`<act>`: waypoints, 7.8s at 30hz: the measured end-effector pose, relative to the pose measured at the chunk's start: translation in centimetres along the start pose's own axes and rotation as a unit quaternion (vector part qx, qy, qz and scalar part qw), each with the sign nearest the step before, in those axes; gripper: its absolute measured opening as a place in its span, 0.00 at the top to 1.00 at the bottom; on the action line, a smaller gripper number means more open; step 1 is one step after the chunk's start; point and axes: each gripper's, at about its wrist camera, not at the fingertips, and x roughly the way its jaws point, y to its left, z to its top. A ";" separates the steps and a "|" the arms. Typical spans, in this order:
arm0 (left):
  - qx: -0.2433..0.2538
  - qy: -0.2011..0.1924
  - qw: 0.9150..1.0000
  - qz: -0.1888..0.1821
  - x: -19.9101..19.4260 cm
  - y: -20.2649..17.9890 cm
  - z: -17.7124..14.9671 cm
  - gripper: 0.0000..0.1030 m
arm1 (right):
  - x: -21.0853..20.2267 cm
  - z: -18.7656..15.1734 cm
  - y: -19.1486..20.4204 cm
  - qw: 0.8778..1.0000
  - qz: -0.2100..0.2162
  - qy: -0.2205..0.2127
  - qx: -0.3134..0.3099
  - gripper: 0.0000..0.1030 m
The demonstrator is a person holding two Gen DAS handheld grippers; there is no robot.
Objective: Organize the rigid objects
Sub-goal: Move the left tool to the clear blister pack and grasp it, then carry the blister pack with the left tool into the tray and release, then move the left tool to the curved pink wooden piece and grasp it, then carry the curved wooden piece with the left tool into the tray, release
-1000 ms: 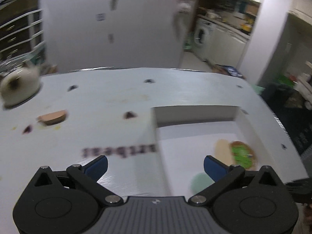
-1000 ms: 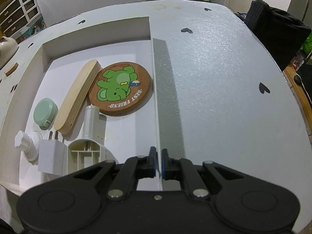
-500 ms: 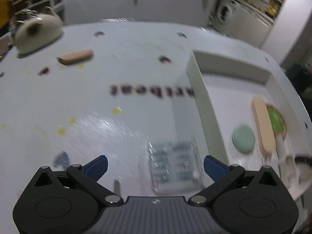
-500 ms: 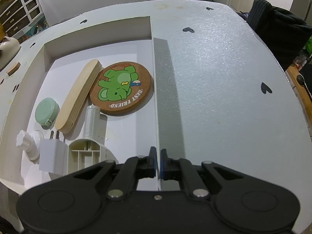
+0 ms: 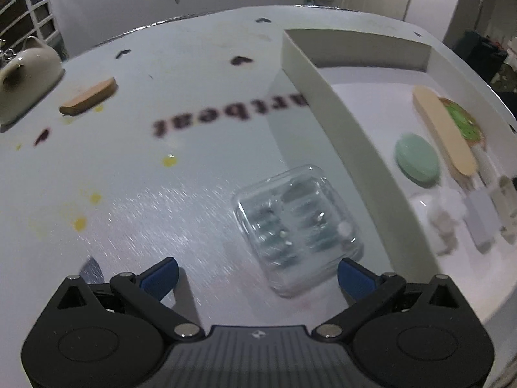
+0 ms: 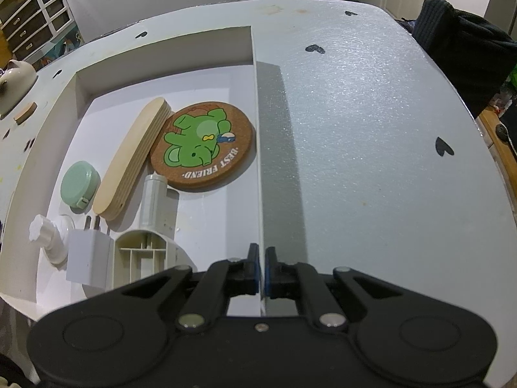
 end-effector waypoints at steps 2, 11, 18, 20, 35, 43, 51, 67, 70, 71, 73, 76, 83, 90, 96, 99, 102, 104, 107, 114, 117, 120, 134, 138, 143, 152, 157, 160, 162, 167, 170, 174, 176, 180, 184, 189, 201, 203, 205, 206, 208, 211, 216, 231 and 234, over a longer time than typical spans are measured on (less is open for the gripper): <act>-0.014 -0.005 1.000 0.008 0.2 0.7 0.5 0.00 | 0.0 0.0 0.0 1.000 0.000 0.000 0.000 0.96; -0.053 -0.029 0.996 0.072 0.8 4.9 2.6 0.00 | 0.1 0.1 0.0 1.000 -0.001 0.001 0.005 0.96; -0.001 -0.032 0.998 0.052 1.5 5.6 4.5 0.00 | 0.1 0.1 0.0 1.000 -0.002 0.002 0.006 0.96; 0.000 -0.036 0.999 0.030 1.4 5.1 5.1 0.00 | 0.1 0.1 0.0 1.000 -0.002 0.001 0.009 0.96; 0.007 -0.045 0.998 0.033 4.2 2.4 8.8 0.00 | 0.1 0.0 -0.2 1.000 -0.004 0.000 0.023 0.95; -0.016 -0.058 0.998 0.012 3.8 3.9 8.3 0.24 | 0.2 0.1 -0.2 1.000 -0.004 0.001 0.023 0.95; -0.041 -0.051 0.998 0.018 3.2 4.2 7.9 0.24 | 0.2 0.1 -0.1 1.000 -0.003 0.001 0.022 0.95; -0.034 -0.127 0.990 -0.052 -4.0 -1.6 13.2 0.24 | -0.1 -0.3 -0.4 1.000 0.006 -0.006 0.021 0.96; -0.022 -0.125 0.989 -0.071 -3.9 -4.2 14.2 0.24 | -0.2 -0.3 -0.3 1.000 0.004 -0.006 0.017 0.96; -0.015 -0.122 0.990 -0.074 -3.6 -5.1 14.5 0.24 | -0.2 -0.2 -0.3 1.000 0.002 -0.005 0.014 0.96; -0.001 -0.119 0.990 -0.082 -3.2 -6.9 14.8 0.24 | -0.2 -0.1 0.0 1.000 -0.003 -0.002 0.004 0.96; 0.018 -0.112 0.989 -0.091 -2.2 -9.3 15.2 0.24 | -0.2 0.2 0.3 1.000 -0.009 0.001 -0.013 0.96; 0.037 -0.075 0.994 -0.075 1.2 -12.3 15.8 0.24 | -1.0 1.0 0.3 0.999 -0.003 -0.017 -0.030 0.97; 0.040 -0.045 0.997 -0.054 3.5 -13.0 15.7 0.24 | -1.1 0.8 0.4 0.999 -0.007 -0.032 -0.033 0.97; 0.038 -0.030 0.998 -0.045 4.9 -13.6 15.5 0.24 | -1.2 0.5 0.4 0.999 -0.010 -0.034 -0.027 0.97; 0.035 -0.024 0.998 -0.046 5.4 -13.5 15.3 0.24 | -1.3 0.4 0.6 0.999 -0.013 -0.036 -0.035 0.97; 0.034 -0.018 0.998 -0.043 5.9 -13.4 15.2 0.24 | -1.3 0.4 0.4 0.999 -0.008 -0.036 -0.034 0.97; 0.030 -0.014 0.998 -0.045 6.2 -13.3 15.2 0.24 | -1.3 0.4 0.4 0.999 -0.008 -0.035 -0.036 0.97; 0.030 -0.009 0.998 -0.047 6.5 -13.2 15.1 0.24 | -1.1 0.5 0.4 0.999 -0.009 -0.032 -0.036 0.97; 0.026 -0.011 0.998 -0.047 6.2 -12.9 15.0 0.11 | -0.5 0.5 0.6 0.999 -0.013 -0.024 -0.035 0.97; 0.021 -0.022 0.999 -0.045 5.5 -12.6 15.0 0.04 | -0.2 0.4 0.6 0.999 -0.014 -0.019 -0.034 0.97; 0.011 -0.037 0.997 -0.060 4.2 -12.2 14.7 0.02 | 0.0 0.3 0.6 0.999 -0.016 -0.016 -0.035 0.96; -0.005 -0.141 0.989 -0.047 -5.0 -9.5 14.1 0.00 | 0.1 0.2 0.5 0.999 -0.008 -0.014 -0.051 0.96; -0.018 -0.168 0.985 -0.032 -5.8 -6.6 13.9 0.00 | 0.1 0.3 0.5 0.998 -0.007 -0.012 -0.054 0.96; -0.026 -0.182 0.983 -0.009 -4.9 -1.5 14.0 0.00 | 0.1 0.2 0.7 0.998 -0.011 -0.017 -0.054 0.96; -0.007 -0.191 0.981 0.028 -0.6 8.7 15.2 0.00 | 0.1 0.0 0.1 0.999 -0.003 -0.023 -0.023 0.96; 0.002 -0.174 0.984 0.027 2.2 13.1 16.0 0.00 | 0.1 0.1 0.0 1.000 -0.002 -0.021 -0.021 0.97; 0.018 -0.156 0.987 0.025 4.1 15.3 16.5 0.00 | 0.2 0.2 0.1 0.999 -0.002 -0.017 -0.027 0.96; 0.019 -0.143 0.989 0.022 5.4 17.1 16.8 0.00 | 0.2 0.4 0.1 0.999 -0.003 -0.011 -0.031 0.96; 0.007 -0.112 0.994 0.005 7.8 20.6 17.4 0.00 | 0.5 1.0 0.3 1.000 -0.005 0.004 -0.028 0.96; -0.016 -0.082 0.996 -0.008 9.2 22.0 17.3 0.00 | 0.6 1.3 0.3 0.999 -0.004 0.015 -0.029 0.96; -0.016 -0.070 0.997 -0.014 9.1 21.7 16.9 0.01 | 0.7 1.6 0.4 0.999 -0.006 0.023 -0.029 0.96; -0.017 -0.065 0.997 -0.025 8.7 21.3 16.4 0.02 | 0.7 1.6 0.3 0.999 -0.005 0.022 -0.027 0.96; -0.009 -0.059 0.997 -0.043 7.4 20.1 15.5 0.13 | 0.8 1.6 0.1 0.999 0.000 0.022 -0.024 0.96; -0.005 -0.065 0.997 -0.051 6.8 18.8 14.7 0.22 | 0.8 1.8 0.1 0.999 -0.001 0.027 -0.023 0.96; -0.015 -0.075 0.996 -0.041 6.8 18.0 15.3 0.52 | 0.9 1.9 0.1 0.999 0.000 0.029 -0.027 0.96; -0.040 -0.069 0.997 0.015 7.8 17.0 17.1 0.75 | 0.8 1.5 0.1 1.000 -0.002 0.020 -0.022 0.96; -0.046 -0.067 0.996 0.019 7.7 16.8 16.9 0.75 | 0.7 1.5 0.1 1.000 -0.001 0.019 -0.020 0.96; -0.057 -0.063 0.996 0.024 7.3 16.5 16.6 0.75 | 0.7 1.5 0.1 1.000 -0.002 0.019 -0.020 0.96; -0.064 -0.063 0.996 0.025 7.1 16.3 16.4 0.75 | 0.7 1.5 0.1 1.000 -0.002 0.019 -0.021 0.96; -0.084 -0.065 0.994 0.023 6.3 16.0 16.0 0.75 | 0.6 1.5 0.1 1.000 -0.001 0.020 -0.021 0.96; -0.113 -0.072 0.991 0.013 5.0 15.1 15.2 0.75 | 0.6 1.4 0.1 1.000 -0.002 0.019 -0.022 0.96; -0.144 -0.083 0.986 -0.011 2.3 12.4 14.2 0.75 | 0.6 1.4 0.2 1.000 -0.004 0.016 -0.026 0.95; -0.098 -0.100 0.985 -0.099 -1.6 -0.6 15.2 0.75 | 0.4 0.9 0.3 0.999 0.000 0.000 -0.050 0.96; -0.077 -0.097 0.987 -0.106 -1.3 -3.1 15.9 0.75 | 0.3 0.9 0.2 0.999 0.001 -0.002 -0.046 0.96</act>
